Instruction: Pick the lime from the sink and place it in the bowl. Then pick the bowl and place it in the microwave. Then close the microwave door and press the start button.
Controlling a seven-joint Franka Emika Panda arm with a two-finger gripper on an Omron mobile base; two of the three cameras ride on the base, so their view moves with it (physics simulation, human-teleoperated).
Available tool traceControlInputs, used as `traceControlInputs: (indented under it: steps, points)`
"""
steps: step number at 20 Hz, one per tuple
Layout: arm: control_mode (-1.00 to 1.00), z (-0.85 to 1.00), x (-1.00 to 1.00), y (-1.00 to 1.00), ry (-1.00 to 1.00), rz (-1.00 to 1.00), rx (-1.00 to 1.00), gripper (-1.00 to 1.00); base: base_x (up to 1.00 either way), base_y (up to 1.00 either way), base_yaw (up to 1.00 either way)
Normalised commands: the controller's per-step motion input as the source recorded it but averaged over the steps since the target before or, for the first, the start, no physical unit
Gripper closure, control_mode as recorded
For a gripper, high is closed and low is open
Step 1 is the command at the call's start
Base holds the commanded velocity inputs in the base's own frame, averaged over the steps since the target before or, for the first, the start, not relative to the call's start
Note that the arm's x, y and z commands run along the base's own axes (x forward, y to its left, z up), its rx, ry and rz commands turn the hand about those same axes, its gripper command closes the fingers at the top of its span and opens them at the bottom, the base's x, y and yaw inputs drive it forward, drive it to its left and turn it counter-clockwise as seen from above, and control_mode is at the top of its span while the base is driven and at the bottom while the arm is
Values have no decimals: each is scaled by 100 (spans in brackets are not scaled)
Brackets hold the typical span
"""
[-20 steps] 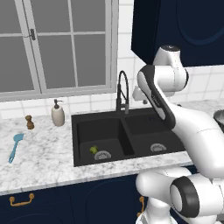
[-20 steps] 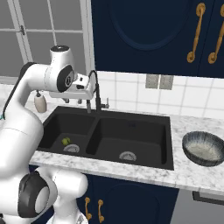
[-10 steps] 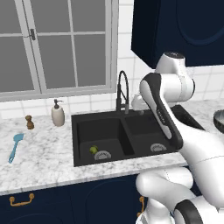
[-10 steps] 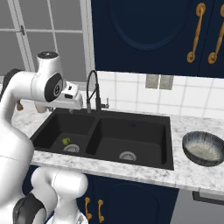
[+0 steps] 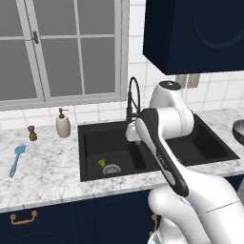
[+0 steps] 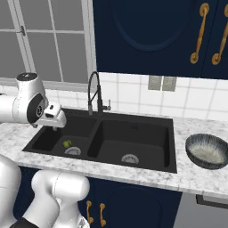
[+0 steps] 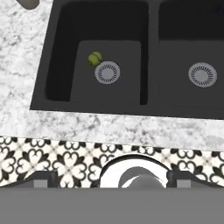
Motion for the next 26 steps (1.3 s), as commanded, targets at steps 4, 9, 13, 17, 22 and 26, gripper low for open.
traceControlInputs:
  steps: [4,9,13,17,22,26]
  points:
    - [-100,-53,29,58,0,-5,0,-100,0,0,0]
    - [-100,-46,48,37,0,-3,0,-100,0,0,0]
    - [-100,-49,61,13,3,0,0,-100,0,0,0]
    - [-100,-41,59,9,6,0,0,-100,0,0,0]
    - [-100,-9,60,18,17,0,0,-100,0,0,0]
    - [-100,-13,62,17,20,0,0,-100,0,0,0]
